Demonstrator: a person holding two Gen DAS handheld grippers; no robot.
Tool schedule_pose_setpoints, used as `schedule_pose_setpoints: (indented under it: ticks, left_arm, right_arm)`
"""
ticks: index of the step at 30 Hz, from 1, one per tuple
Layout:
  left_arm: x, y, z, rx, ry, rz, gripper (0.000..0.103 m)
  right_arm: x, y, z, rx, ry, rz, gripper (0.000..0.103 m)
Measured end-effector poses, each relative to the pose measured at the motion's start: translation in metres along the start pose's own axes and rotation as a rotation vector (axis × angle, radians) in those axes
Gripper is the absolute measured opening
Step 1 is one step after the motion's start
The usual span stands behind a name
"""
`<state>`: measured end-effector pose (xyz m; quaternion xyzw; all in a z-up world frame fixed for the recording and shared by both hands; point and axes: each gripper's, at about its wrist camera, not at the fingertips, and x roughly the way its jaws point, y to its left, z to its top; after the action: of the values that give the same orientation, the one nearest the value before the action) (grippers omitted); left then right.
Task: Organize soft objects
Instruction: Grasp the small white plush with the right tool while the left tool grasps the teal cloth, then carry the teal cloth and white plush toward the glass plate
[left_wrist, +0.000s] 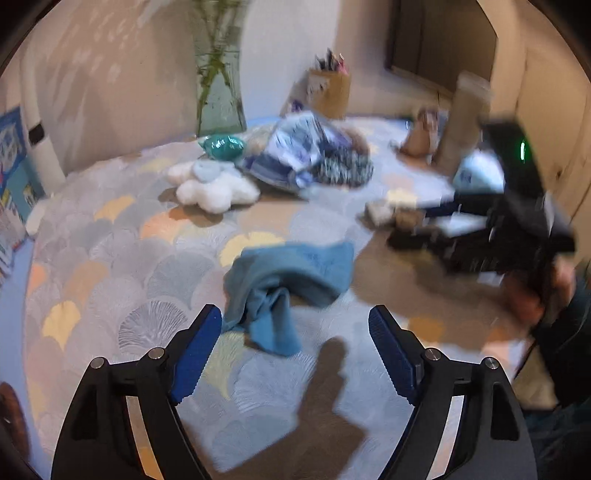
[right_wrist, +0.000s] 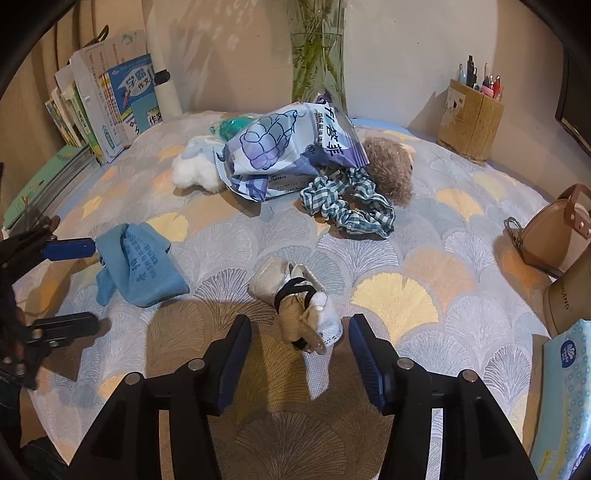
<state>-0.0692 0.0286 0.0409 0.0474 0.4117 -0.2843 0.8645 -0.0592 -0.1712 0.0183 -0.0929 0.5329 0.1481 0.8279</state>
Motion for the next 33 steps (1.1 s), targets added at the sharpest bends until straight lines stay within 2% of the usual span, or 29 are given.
schedule_pose_setpoints:
  ticks: [2, 4, 6, 8, 9, 10, 11, 12, 13, 14, 15, 17, 20, 21, 22, 25, 27, 29, 33]
  left_arm:
    - [0.003, 0.009, 0.009, -0.099, -0.007, -0.036, 0.081]
    - [0.015, 0.019, 0.017, -0.208, 0.028, -0.013, 0.081]
    - [0.029, 0.017, 0.021, -0.233, 0.074, 0.007, 0.077]
    - [0.038, 0.012, 0.02, -0.233, 0.073, 0.005, 0.073]
    - [0.043, 0.007, 0.018, -0.217, 0.082, 0.032, 0.071]
    - [0.045, 0.0, 0.017, -0.188, 0.071, 0.078, 0.066]
    - [0.045, -0.003, 0.016, -0.169, 0.063, 0.107, 0.048]
    - [0.046, -0.008, 0.015, -0.145, 0.061, 0.159, 0.04]
    - [0.047, -0.009, 0.015, -0.13, 0.063, 0.199, 0.026]
    - [0.048, -0.009, 0.016, -0.126, 0.06, 0.217, 0.015]
    - [0.045, -0.007, 0.016, -0.143, 0.053, 0.203, 0.012]
    - [0.04, 0.001, 0.015, -0.188, 0.031, 0.163, 0.012]
    - [0.035, -0.001, 0.016, -0.178, 0.014, 0.141, 0.012]
    - [0.033, -0.006, 0.018, -0.167, 0.002, 0.127, 0.012]
    - [0.031, -0.01, 0.019, -0.16, -0.009, 0.114, 0.012]
    - [0.025, -0.023, 0.026, -0.132, -0.034, 0.098, 0.012]
    - [0.022, -0.032, 0.031, -0.112, -0.047, 0.094, 0.012]
    - [0.019, -0.036, 0.036, -0.106, -0.059, 0.08, 0.012]
    - [0.013, -0.052, 0.048, -0.087, -0.087, 0.054, 0.012]
  right_arm:
    - [0.0, -0.002, 0.0, 0.008, 0.001, 0.01, 0.055]
    - [0.0, -0.003, 0.0, 0.012, 0.0, 0.012, 0.055]
    - [0.0, -0.003, 0.0, 0.014, 0.0, 0.012, 0.056]
    - [0.0, -0.004, -0.001, 0.017, 0.0, 0.013, 0.057]
    - [0.0, -0.004, -0.001, 0.018, -0.002, 0.014, 0.057]
    - [-0.001, -0.004, -0.001, 0.019, -0.003, 0.015, 0.059]
    - [-0.001, -0.005, -0.001, 0.022, -0.005, 0.013, 0.061]
    - [-0.002, -0.005, -0.001, 0.025, -0.009, 0.007, 0.064]
    - [-0.005, -0.006, -0.002, 0.034, -0.02, -0.006, 0.07]
    - [-0.007, -0.007, -0.002, 0.039, -0.03, -0.012, 0.074]
    - [-0.009, -0.007, -0.002, 0.044, -0.043, -0.014, 0.08]
    - [-0.01, -0.009, -0.002, 0.051, -0.05, -0.011, 0.081]
    - [-0.005, -0.009, 0.0, 0.055, -0.027, -0.024, 0.081]
    - [-0.004, -0.008, 0.001, 0.052, -0.029, -0.039, 0.071]
    - [-0.005, -0.005, 0.001, 0.048, -0.034, -0.059, 0.053]
    - [0.0, 0.004, 0.001, 0.013, -0.01, -0.084, 0.034]
    - [-0.004, 0.01, 0.0, -0.008, -0.034, -0.096, 0.027]
    - [-0.015, 0.008, -0.001, 0.011, -0.084, -0.077, 0.026]
    - [-0.043, -0.015, -0.009, 0.147, -0.147, 0.02, 0.026]
